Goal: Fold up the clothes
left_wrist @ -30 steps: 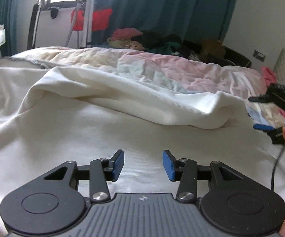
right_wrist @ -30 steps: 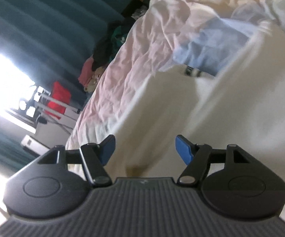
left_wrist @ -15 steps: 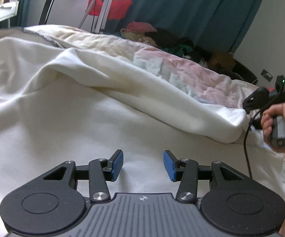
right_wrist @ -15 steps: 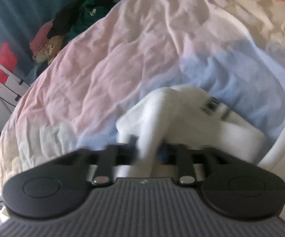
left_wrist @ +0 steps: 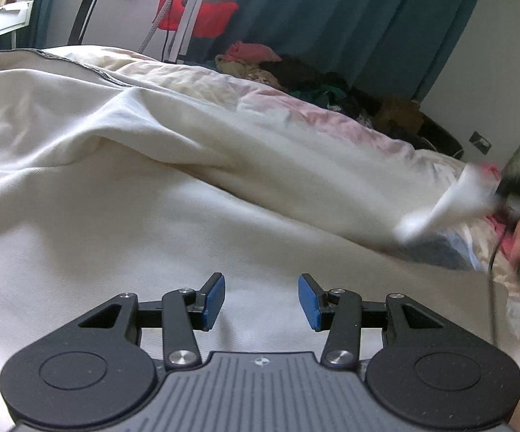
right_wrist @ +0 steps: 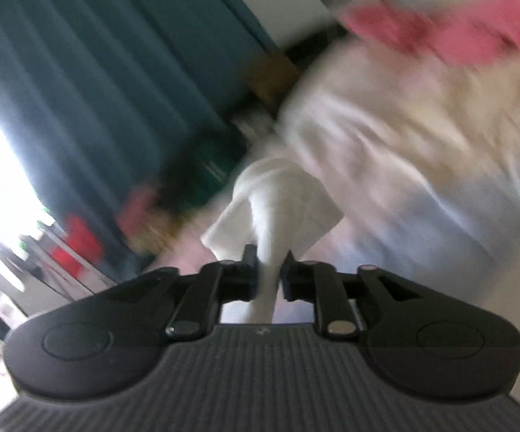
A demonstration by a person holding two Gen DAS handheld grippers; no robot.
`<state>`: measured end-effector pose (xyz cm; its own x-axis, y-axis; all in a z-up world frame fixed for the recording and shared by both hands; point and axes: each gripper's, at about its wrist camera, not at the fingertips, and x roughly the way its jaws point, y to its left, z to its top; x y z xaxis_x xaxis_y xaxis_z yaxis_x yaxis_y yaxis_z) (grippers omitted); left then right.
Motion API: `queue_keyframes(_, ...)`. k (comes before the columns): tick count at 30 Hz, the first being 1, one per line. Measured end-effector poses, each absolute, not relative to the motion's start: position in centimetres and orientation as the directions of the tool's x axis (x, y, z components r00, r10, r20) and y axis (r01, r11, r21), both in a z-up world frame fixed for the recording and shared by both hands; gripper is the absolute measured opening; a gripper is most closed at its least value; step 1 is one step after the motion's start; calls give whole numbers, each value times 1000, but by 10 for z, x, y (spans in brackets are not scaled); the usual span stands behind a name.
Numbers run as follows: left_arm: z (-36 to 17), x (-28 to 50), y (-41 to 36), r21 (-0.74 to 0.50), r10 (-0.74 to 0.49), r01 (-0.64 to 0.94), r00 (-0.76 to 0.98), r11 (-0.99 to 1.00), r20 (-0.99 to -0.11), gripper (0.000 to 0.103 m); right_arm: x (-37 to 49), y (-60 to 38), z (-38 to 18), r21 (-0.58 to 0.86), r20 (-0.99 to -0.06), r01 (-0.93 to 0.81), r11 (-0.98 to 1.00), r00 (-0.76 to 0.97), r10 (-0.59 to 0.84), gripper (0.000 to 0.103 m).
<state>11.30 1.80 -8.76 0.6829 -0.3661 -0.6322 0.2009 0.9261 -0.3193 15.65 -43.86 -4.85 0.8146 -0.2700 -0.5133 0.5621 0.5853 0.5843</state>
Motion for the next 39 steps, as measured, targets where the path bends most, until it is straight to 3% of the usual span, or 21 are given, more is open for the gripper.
queue_keyframes(3, -89, 111, 16, -304, -350, 193, 687, 933, -637, 48, 130, -451, -107, 566, -633, 636, 525, 743, -218, 32)
queue_keyframes(4, -89, 111, 15, -300, -344, 190, 689, 935, -638, 48, 118, -452, -117, 567, -635, 640, 518, 740, -220, 44)
queue_keyframes(6, -89, 110, 13, -291, -334, 184, 692, 939, -640, 48, 107, -450, -114, 570, -622, 636, 520, 748, -234, 46)
queue_keyframes(8, -90, 109, 12, -282, -323, 178, 696, 943, -642, 48, 110, -439, -97, 531, -611, 642, 553, 742, -275, 60)
queue_keyframes(12, -91, 107, 13, -277, -305, 157, 700, 948, -645, 50, 126, -405, -63, 296, -525, 628, 719, 736, -427, 70)
queue_keyframes(13, -91, 108, 14, -286, -307, 151, 698, 946, -647, 50, 133, -402, -59, 264, -510, 621, 738, 740, -440, 81)
queue_keyframes(19, -95, 114, 16, -302, -320, 153, 694, 941, -645, 52, 204, -416, -59, 23, -631, 678, 735, 580, -515, 80)
queue_keyframes(22, -98, 120, 13, -299, -328, 167, 691, 939, -644, 52, 219, -429, -52, 120, -621, 603, 789, 665, -414, 79)
queue_keyframes(26, -102, 124, 9, -284, -337, 195, 691, 939, -640, 53, 258, -434, -53, 0, -736, 465, 885, 599, -315, 79)
queue_keyframes(31, -104, 125, 7, -279, -342, 207, 690, 938, -637, 54, 263, -447, -56, 48, -795, 367, 929, 577, -187, 77)
queue_keyframes(37, -102, 121, 6, -283, -345, 207, 688, 936, -638, 55, 228, -442, -53, 36, -809, 232, 972, 578, -108, 45)
queue_keyframes(39, -101, 119, 6, -286, -346, 205, 687, 936, -639, 55, 206, -440, -50, 34, -806, 205, 978, 584, -95, 39)
